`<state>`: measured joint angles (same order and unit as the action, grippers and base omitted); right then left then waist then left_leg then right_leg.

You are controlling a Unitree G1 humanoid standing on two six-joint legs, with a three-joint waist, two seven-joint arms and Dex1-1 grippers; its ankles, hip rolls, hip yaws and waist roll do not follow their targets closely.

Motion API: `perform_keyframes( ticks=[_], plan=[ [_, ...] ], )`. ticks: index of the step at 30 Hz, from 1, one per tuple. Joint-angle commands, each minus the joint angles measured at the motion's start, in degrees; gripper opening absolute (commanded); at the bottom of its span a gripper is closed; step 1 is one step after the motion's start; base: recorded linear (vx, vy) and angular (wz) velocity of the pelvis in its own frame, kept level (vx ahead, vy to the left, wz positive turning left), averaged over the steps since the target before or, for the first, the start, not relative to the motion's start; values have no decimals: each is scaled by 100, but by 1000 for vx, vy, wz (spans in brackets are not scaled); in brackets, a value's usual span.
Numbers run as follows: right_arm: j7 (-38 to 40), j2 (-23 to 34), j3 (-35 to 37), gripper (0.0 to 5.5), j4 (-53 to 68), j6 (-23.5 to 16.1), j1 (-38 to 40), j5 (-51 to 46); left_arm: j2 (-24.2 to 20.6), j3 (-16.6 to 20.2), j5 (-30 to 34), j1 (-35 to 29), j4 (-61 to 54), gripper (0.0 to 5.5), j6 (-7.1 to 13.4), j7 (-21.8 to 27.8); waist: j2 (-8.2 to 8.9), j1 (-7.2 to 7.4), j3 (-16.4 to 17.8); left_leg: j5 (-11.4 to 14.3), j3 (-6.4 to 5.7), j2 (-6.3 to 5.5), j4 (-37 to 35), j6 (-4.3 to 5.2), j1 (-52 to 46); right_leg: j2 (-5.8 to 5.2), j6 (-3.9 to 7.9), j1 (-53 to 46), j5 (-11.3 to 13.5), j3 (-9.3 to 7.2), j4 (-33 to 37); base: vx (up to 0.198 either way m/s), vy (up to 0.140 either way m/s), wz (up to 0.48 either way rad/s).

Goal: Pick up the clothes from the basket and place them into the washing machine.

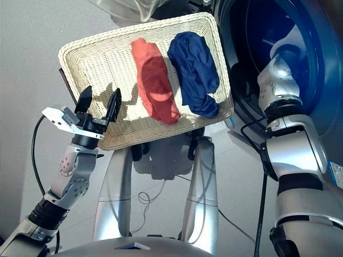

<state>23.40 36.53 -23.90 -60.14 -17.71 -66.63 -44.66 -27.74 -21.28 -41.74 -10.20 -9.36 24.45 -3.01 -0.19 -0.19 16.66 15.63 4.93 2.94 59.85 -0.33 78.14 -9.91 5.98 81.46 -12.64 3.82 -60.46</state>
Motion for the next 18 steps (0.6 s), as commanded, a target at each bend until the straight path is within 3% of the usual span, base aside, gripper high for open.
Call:
perform_keyframes(
  ticks=[1, 6, 11, 18],
  plan=[
    [4, 37, -89, 550, 283, -273, -7, 71, 103, 242, 92, 77, -411, 550, 162, -2, -197, 47, -81, -399, -33, -56, -485, 67, 40, 124, -382, -312, 577, -150, 768, 0, 0, 0],
    [175, 20, -293, 550, 1360, -235, 483, 1001, 95, 310, 164, 57, -391, 550, 212, -127, -178, 133, -76, -425, -16, -40, -528, 56, 29, 138, -380, -335, 618, -153, 843, 0, 0, 0],
    [-5, 5, -319, 550, 2902, -288, 1505, 1355, 119, 364, 286, 67, -340, 550, 217, -292, -160, 246, -68, -437, 2, -29, -575, 36, 2, 153, -371, -352, 618, -148, 883, 0, 0, 0],
    [-9, -492, -14, 550, 4390, -489, 2967, 2031, 170, 352, 365, 133, -349, 550, 337, -435, -186, 320, -92, -422, 5, -19, -573, 3, -13, 144, -357, -352, 586, -136, 866, 0, 0, 0]
  ],
)
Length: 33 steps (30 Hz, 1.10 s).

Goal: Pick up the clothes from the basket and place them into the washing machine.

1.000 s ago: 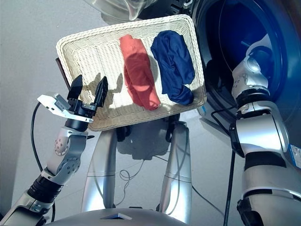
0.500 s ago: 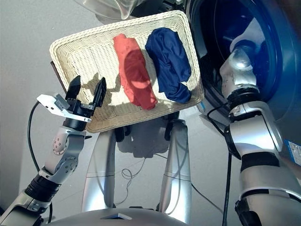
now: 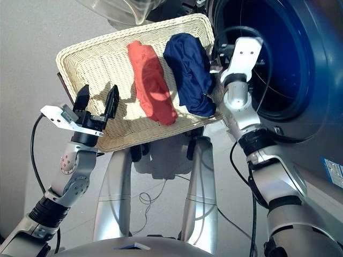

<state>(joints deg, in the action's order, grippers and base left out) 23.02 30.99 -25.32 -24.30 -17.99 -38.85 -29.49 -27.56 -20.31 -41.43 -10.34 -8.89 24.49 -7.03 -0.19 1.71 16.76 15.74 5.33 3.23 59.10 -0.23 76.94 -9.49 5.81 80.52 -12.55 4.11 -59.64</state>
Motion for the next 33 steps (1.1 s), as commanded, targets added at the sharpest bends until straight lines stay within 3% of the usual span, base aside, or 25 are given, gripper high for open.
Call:
perform_keyframes(
  ticks=[1, 11, 15, 18, 22, 25, 33],
  plan=[
    [19, -1, 152, 550, 915, -475, 335, 562, 159, 252, 355, 155, -366, 550, 347, -52, -186, 135, -112, -430, -31, -47, -501, -11, 106, 97, -340, -258, 573, -159, 786, 0, 0, 0],
    [131, -215, 652, 550, 2003, -749, 1688, 1058, 109, 187, 974, 47, -129, 550, 423, -484, -174, 286, -138, -445, -13, -31, -558, -33, 101, 113, -301, -276, 594, -143, 847, 0, 0, 0],
    [296, -298, 936, 550, 2025, -775, 2115, 1228, -168, 7, 2171, -235, -17, 550, 205, -902, -154, 401, -161, -412, -6, 7, -533, -30, 98, 134, -293, -280, 597, -125, 864, 0, 0, 0],
    [353, -330, 1013, 550, 2014, -771, 2237, 1312, -131, -259, 2457, -600, 278, 550, 116, -1012, -142, 494, -203, -398, 12, 27, -528, -35, 108, 159, -290, -263, 606, -100, 879, 0, 0, 0],
    [398, -303, 1081, 550, 2042, -741, 2346, 1368, -5, -574, 3004, -1271, 624, 550, -162, -1318, -125, 624, -241, -399, 26, 74, -530, -32, 108, 185, -295, -256, 649, -70, 924, 0, 0, 0],
    [470, -331, 1073, 550, 2009, -606, 2315, 1394, 338, -952, 2537, -1899, 1189, 550, -215, -1235, -120, 757, -255, -425, 52, 117, -600, -17, 55, 207, -292, -301, 731, -26, 1045, 0, 6, -60],
    [521, -350, 788, 550, 2151, -427, 2132, 1394, 890, -1374, 1608, -2866, 2522, 550, -265, -1338, -80, 1017, -212, -447, 194, 203, -775, 17, -119, 309, -284, -427, 896, 114, 1362, 1, 9, -86]
  ],
)
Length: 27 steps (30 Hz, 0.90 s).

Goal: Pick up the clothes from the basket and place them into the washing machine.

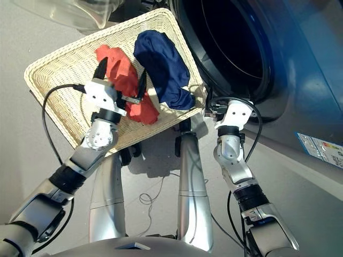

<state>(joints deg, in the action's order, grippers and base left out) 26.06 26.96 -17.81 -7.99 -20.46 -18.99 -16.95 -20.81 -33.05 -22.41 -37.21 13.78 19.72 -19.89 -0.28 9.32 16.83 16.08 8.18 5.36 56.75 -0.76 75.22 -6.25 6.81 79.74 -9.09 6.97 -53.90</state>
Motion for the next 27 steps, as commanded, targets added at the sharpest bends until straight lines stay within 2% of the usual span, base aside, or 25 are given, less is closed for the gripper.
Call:
perform_keyframes(
  ticks=[1, 2, 3, 4, 5, 7, 11, 12, 17, 18, 20, 26, 27],
  plan=[
    [236, 59, -4, 550, 518, -144, 106, 170, 267, -140, -385, -317, 479, 550, 187, -76, -66, 293, -222, -479, -74, 0, -546, 76, 40, 4, -384, -356, 564, -153, 811, 0, 0, 0],
    [253, 58, -106, 550, 542, -89, 39, 221, 381, -214, -399, -535, 977, 550, 64, -161, -51, 371, -225, -476, -42, 40, -564, 84, 32, 29, -384, -363, 585, -137, 857, 0, 0, 0],
    [254, 60, -104, 550, 541, -88, 35, 221, 388, -215, -401, -547, 992, 550, 71, -159, -52, 368, -220, -476, -39, 41, -565, 84, 29, 30, -384, -365, 586, -135, 858, 1, 36, -238],
    [280, 60, -151, 550, 583, -58, 21, 235, 492, -186, -185, -694, 1334, 550, -108, -397, -38, 410, -218, -462, -23, 73, -550, 90, 27, 49, -383, -361, 597, -121, 875, 2, 25, -239],
    [308, 81, -203, 550, 778, -36, 59, 229, 740, -119, -307, -901, 1701, 550, -150, -656, -8, 489, -194, -459, 7, 94, -558, 98, 8, 73, -378, -367, 610, -103, 903, 3, 25, -204],
    [319, 123, -210, 550, 948, -46, 155, 193, 886, -74, -281, -966, 1978, 550, -219, -786, 1, 532, -172, -449, 5, 116, -543, 100, -7, 80, -378, -384, 603, -88, 901, 0, 0, 0],
    [321, 191, -187, 550, 1071, -85, 284, 192, 1045, -49, -8, -974, 2297, 550, -325, -1022, -4, 547, -173, -440, -24, 117, -506, 102, 12, 71, -374, -382, 590, -92, 887, 0, 0, 0],
    [351, 193, -216, 550, 1161, -125, 334, 209, 1132, 29, 117, -993, 2647, 550, -359, -1243, 16, 548, -179, -434, -42, 121, -481, 102, 36, 63, -372, -366, 581, -110, 871, 0, 0, 0],
    [482, 176, -330, 550, 1272, -250, 358, 235, 1267, 134, 464, -1015, 3085, 550, -405, -1749, 64, 549, -176, -429, -57, 133, -454, 110, 64, 81, -369, -328, 582, -126, 850, -4, -10, -3],
    [554, 146, -392, 550, 1286, -282, 339, 223, 1300, 208, 566, -940, 3040, 550, -369, -2039, 94, 522, -148, -417, -55, 151, -431, 105, 67, 91, -367, -324, 585, -136, 838, 0, 0, 0],
    [605, 128, -442, 550, 1288, -302, 334, 266, 1307, 257, 733, -827, 2932, 550, -335, -2299, 116, 494, -124, -408, -70, 164, -401, 103, 76, 94, -366, -323, 581, -147, 833, -8, -27, -7],
    [726, 25, -498, 550, 1169, -351, 359, 289, 1302, 384, 1036, -397, 2496, 550, -262, -2755, 136, 402, -116, -411, -126, 138, -355, 89, 124, 86, -380, -297, 543, -211, 756, -1, -10, 0],
    [757, -16, -510, 550, 1136, -379, 372, 289, 1254, 453, 1124, -204, 2221, 550, -184, -2890, 133, 355, -118, -414, -137, 138, -363, 89, 129, 71, -382, -294, 533, -234, 756, 0, 0, 0]
  ],
)
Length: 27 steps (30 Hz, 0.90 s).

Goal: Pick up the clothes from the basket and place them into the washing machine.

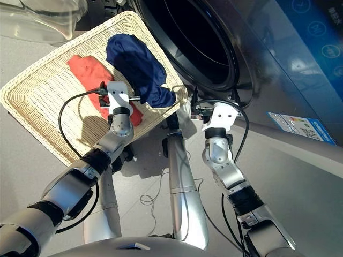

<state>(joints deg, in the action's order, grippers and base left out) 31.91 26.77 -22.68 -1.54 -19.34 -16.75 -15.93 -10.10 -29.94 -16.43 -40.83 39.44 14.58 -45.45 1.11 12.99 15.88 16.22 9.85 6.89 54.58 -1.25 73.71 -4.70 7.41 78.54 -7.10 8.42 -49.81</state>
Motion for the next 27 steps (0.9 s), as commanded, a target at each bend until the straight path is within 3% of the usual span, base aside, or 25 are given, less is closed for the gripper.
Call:
perform_keyframes(
  ticks=[1, 9, 15, 20, 24, 27],
  plan=[
    [186, -10, -28, 550, 474, -510, 171, 189, 138, 163, 581, 266, -461, 550, 356, -390, -6, -31, -24, -431, -305, -16, -148, 139, 285, -89, -442, -171, 327, -394, 343, 0, 0, 0],
    [308, -103, -63, 550, 440, -526, 189, 168, 180, 296, 266, 828, -503, 550, 535, -474, 9, -146, -43, -452, -366, -29, -127, 125, 343, -116, -440, -133, 311, -454, 275, 0, 0, 0],
    [285, -26, -134, 550, 555, -446, 138, 85, 470, 196, -852, 697, 269, 550, 642, 166, 19, -108, -29, -457, -391, -14, -68, 119, 382, -130, -451, -89, 291, -470, 214, 0, 0, 0],
    [182, 40, -150, 550, 671, -318, 31, 5, 429, 224, -1635, 295, 915, 550, 523, 826, 25, -46, -15, -423, -358, 22, -5, 120, 374, -103, -458, -49, 294, -444, 149, 0, 0, 0],
    [59, 121, -133, 550, 764, -293, -5, -36, 277, 216, -1708, -52, 1214, 550, 361, 1048, 31, 28, -27, -398, -334, 41, 22, 124, 404, -79, -459, -20, 323, -410, 183, 0, 0, 0],
    [-10, 164, -94, 550, 866, -287, 41, -58, 197, 256, -1811, -255, 1270, 550, 351, 1119, 28, 64, -30, -378, -310, 66, 35, 130, 425, -73, -463, 5, 332, -402, 192, 0, 0, 0]
  ],
)
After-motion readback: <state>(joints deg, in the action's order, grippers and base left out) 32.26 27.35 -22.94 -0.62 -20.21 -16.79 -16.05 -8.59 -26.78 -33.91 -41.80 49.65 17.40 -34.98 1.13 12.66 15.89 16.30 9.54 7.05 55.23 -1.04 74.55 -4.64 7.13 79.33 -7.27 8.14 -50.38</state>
